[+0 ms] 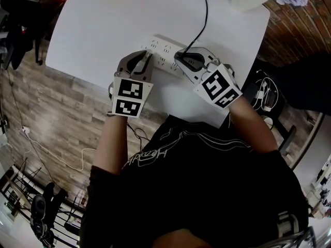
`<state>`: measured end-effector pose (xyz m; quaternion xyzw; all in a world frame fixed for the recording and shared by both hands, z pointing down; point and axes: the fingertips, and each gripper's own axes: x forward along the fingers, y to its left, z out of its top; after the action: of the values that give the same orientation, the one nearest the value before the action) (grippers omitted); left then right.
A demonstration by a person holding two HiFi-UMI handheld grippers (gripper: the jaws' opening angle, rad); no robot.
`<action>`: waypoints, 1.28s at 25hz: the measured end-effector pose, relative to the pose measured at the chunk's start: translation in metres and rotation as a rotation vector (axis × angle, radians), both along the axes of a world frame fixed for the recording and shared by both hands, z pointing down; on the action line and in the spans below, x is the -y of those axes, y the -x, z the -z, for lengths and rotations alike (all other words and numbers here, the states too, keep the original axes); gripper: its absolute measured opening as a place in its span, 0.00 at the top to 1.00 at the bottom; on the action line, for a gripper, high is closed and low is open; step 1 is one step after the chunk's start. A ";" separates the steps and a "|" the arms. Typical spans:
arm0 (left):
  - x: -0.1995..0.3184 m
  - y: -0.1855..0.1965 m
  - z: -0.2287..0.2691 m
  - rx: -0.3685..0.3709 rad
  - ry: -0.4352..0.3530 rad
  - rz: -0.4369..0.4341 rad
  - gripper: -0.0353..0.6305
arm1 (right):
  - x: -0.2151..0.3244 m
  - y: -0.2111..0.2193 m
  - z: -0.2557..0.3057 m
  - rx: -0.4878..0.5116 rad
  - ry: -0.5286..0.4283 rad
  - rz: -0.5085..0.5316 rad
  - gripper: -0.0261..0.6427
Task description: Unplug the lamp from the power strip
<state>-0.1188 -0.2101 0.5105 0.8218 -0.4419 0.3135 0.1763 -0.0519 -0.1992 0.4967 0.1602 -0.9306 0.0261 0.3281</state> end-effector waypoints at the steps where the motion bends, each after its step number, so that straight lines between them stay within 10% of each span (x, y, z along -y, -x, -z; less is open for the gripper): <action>1: 0.000 0.000 0.000 -0.001 0.002 0.000 0.85 | 0.000 0.000 0.000 -0.004 -0.013 0.012 0.92; 13: -0.001 -0.001 0.001 0.011 0.004 -0.015 0.85 | 0.002 -0.003 -0.001 0.040 0.159 -0.052 0.91; 24: 0.001 -0.001 0.000 0.003 0.013 -0.006 0.85 | -0.002 0.000 0.004 0.007 -0.006 0.035 0.91; 32: -0.001 -0.002 0.001 0.026 0.004 -0.021 0.86 | 0.001 -0.004 0.002 0.055 0.131 -0.039 0.91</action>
<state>-0.1171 -0.2094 0.5093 0.8221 -0.4347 0.3267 0.1688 -0.0482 -0.1998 0.4943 0.1558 -0.9322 0.0980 0.3116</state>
